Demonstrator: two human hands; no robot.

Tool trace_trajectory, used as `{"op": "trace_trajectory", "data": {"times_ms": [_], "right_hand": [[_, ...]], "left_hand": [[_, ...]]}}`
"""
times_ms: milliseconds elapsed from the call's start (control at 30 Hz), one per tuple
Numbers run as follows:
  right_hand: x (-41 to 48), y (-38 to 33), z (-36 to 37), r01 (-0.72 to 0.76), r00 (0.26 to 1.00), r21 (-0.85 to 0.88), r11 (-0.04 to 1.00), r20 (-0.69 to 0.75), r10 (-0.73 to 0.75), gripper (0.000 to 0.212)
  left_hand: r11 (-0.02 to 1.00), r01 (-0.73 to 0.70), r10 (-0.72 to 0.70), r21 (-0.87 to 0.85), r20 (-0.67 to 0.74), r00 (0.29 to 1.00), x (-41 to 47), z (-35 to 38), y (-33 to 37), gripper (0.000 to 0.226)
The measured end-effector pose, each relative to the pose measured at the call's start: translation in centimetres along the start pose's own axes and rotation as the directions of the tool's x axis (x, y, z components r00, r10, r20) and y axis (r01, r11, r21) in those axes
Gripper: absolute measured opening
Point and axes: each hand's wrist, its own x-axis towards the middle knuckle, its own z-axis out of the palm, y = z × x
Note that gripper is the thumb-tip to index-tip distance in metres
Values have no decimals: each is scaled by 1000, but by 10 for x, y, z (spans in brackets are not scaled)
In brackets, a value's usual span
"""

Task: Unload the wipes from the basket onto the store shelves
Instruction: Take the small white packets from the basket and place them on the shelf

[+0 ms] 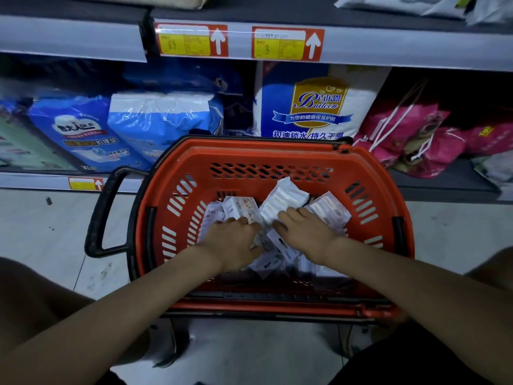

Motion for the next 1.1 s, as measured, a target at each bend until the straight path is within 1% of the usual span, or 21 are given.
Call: {"op": "trace_trajectory", "data": {"times_ms": [67,133,167,233,300,333,367,433,467,500,533,567,600,633,700,800,867,900,967,1033,1100], "right_hand": [[-4,4,-7,-19,996,57,998,-82,24,81],[-11,12,-21,-75,992,127,989,-89,87,83],[-14,17,-29,-100,989,177,979,-94,118,80],[-23,27,-43,-148,978,324,934,-89,186,71],[-35,39,-52,-173,956,475,863,-129,263,74],[-42,47,-56,-184,934,573,799,-152,324,79],[-49,53,-63,-191,901,684,704,-163,403,83],[-66,66,-73,-174,820,860,480,-143,555,83],[-75,70,-78,-147,789,922,359,-110,604,79],[-83,72,-82,-91,777,972,216,-67,626,74],[-91,73,-86,-14,780,998,66,-31,625,70],[-99,71,-90,58,790,996,-60,-9,613,68],[-105,70,-94,119,797,982,-147,-6,604,68],[-110,68,-97,168,804,964,-205,-14,594,70],[-117,65,-104,257,822,916,-307,-41,568,72],[-120,60,-111,357,843,827,-435,-84,531,76],[-121,57,-115,403,848,760,-510,-100,520,77],[-121,56,-116,421,851,729,-539,-112,514,76],[-119,55,-117,442,855,681,-584,-122,504,72],[-117,56,-116,434,858,661,-612,-95,505,68],[-115,58,-112,421,861,653,-629,-70,504,77]], "left_hand": [[1000,17,-17,-11,1,1000,-1,-1,-2,59],[998,33,-33,-50,-14,999,-2,-4,-5,59],[995,40,-43,-87,-32,999,-2,-5,-7,59],[983,52,-67,-177,-77,995,-3,-9,-11,58],[956,64,-101,-286,-115,988,-3,-13,-15,54],[930,67,-119,-361,-126,985,-4,-16,-17,51],[893,65,-137,-445,-132,982,-4,-20,-18,48],[796,50,-189,-604,-168,967,-6,-26,-22,35],[729,38,-225,-684,-186,957,-7,-29,-23,26],[648,24,-260,-761,-191,947,-7,-32,-24,20],[558,19,-299,-830,-180,937,-7,-34,-25,20],[468,27,-331,-884,-147,932,-8,-36,-24,20],[382,39,-360,-923,-110,926,-8,-38,-23,24],[300,55,-384,-952,-68,921,-9,-40,-22,31],[130,96,-396,-987,37,918,-10,-42,-19,42],[-134,129,-315,-982,166,934,-17,-47,-13,50],[-313,87,-242,-946,168,956,-23,-52,-8,47],[-376,65,-207,-924,152,966,-25,-55,-7,46],[-431,36,-156,-902,114,981,-29,-61,-5,45],[-441,11,-159,-897,90,983,-33,-66,-5,33],[-465,-29,-195,-885,70,978,-36,-68,-5,20]]}}
